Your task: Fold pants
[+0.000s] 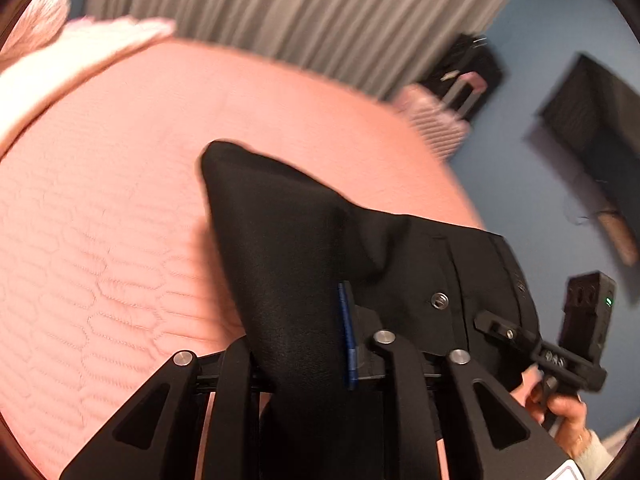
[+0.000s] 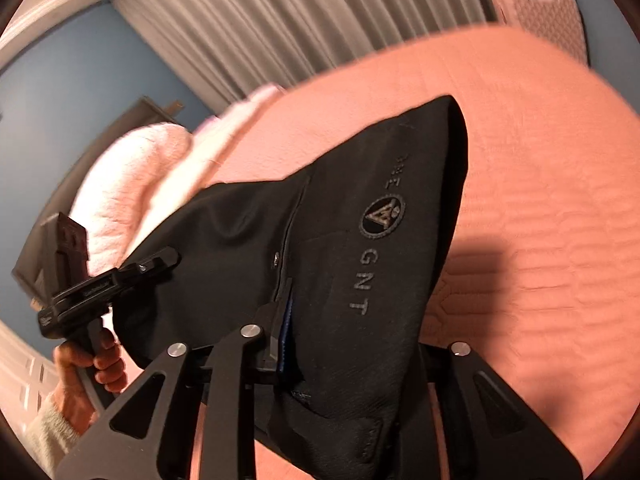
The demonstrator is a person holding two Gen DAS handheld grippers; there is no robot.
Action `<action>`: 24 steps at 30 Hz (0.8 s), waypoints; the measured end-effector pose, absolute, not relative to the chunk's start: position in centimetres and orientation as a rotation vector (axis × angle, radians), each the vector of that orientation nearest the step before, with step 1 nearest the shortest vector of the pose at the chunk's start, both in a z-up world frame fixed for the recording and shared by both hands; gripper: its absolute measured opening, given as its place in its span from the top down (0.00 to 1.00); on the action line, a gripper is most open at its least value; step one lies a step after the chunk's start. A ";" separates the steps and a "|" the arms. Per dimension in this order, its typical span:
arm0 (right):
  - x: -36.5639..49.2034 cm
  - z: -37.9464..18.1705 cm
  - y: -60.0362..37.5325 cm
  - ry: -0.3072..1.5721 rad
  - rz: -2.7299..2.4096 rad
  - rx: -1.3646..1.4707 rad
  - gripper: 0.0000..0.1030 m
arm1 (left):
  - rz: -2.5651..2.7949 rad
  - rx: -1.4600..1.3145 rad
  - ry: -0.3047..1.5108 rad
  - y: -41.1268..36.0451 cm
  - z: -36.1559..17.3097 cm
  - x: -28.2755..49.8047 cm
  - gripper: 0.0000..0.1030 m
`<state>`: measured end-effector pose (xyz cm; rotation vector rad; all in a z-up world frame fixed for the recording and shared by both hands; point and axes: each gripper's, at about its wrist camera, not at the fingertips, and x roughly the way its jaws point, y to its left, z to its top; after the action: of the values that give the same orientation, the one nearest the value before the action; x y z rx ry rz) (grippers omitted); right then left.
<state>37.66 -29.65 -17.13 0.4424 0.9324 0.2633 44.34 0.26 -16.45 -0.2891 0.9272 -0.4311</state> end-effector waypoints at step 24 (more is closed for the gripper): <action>37.5 -17.4 -29.7 0.924 0.135 0.314 0.75 | -0.173 0.060 1.046 -5.0 -20.6 44.8 0.37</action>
<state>37.47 -29.67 -17.37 0.3142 0.9239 0.1346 44.81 -4.99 -20.58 0.0603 1.0465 -0.1734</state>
